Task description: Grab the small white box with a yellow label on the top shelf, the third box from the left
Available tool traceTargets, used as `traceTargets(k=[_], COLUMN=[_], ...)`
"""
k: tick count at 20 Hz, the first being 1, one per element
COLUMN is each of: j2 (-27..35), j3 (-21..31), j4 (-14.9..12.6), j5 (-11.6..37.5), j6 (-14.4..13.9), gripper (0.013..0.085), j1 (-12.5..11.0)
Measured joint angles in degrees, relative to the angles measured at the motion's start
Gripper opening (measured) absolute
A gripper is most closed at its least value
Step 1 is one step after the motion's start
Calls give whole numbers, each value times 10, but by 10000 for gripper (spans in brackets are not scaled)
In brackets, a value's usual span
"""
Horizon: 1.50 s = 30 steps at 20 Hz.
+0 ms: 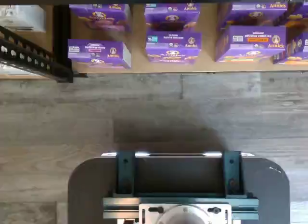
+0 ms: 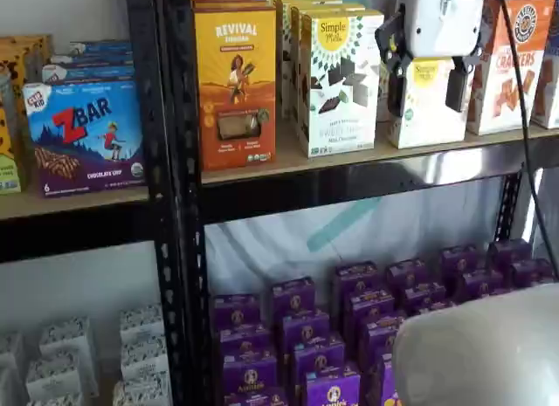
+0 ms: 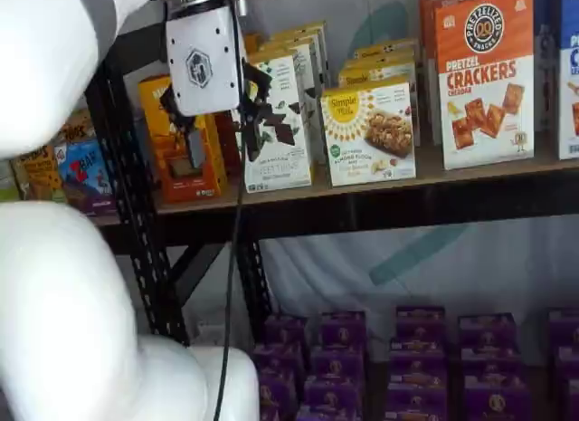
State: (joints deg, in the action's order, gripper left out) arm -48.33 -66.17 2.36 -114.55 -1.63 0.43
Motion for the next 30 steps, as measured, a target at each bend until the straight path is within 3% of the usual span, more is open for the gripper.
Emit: traceTargets(k=[2, 5, 11, 15, 26, 30], j2=[8, 11, 8, 10, 83, 104], j3=[-6, -9, -4, 5, -3, -9], j4=[24, 32, 17, 2, 3, 9], j5=[-14, -20, -2, 34, 149, 182], j6=[10, 13, 20, 45, 165, 190], gripper=[850, 850, 850, 850, 850, 850], j1=[-22, -28, -27, -46, -165, -190])
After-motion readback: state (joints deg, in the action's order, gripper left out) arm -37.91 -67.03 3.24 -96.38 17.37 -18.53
